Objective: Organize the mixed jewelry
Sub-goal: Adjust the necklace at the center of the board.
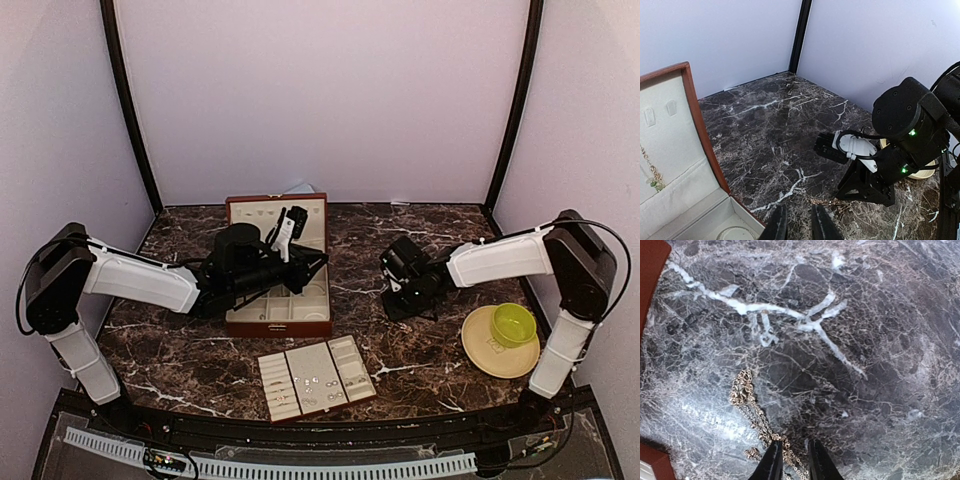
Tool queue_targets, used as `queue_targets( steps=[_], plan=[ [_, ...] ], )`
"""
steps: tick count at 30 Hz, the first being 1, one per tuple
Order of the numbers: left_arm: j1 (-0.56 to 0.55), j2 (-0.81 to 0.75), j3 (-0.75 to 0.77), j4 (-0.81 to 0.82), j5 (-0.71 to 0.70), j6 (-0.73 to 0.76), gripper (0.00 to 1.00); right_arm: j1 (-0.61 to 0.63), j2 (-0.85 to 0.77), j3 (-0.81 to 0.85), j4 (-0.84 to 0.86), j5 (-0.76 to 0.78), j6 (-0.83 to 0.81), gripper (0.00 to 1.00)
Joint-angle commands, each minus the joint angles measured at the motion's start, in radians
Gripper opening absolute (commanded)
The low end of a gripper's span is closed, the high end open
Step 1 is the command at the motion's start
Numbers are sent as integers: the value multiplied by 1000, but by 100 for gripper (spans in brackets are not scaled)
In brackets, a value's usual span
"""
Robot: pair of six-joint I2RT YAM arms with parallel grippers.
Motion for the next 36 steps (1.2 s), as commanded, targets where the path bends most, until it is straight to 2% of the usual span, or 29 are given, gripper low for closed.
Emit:
queue_targets(
  steps=[1,9,19,33,36],
  plan=[
    [3,-45,-12,0,-11,-4,20,-4,24,28,20,-6,-19,19],
    [2,-49,-15,0,-13,-3,20,-4,48,28,24,0,-31,17],
    [2,-51,-16,2,-12,-7,20,-18,98,51,16,115,31,9],
    [3,-55,-21,-3,-12,-12,20,-132,134,79,52,116,77,10],
    [3,-54,-22,0,-12,-15,20,-137,91,64,68,70,65,15]
  ],
)
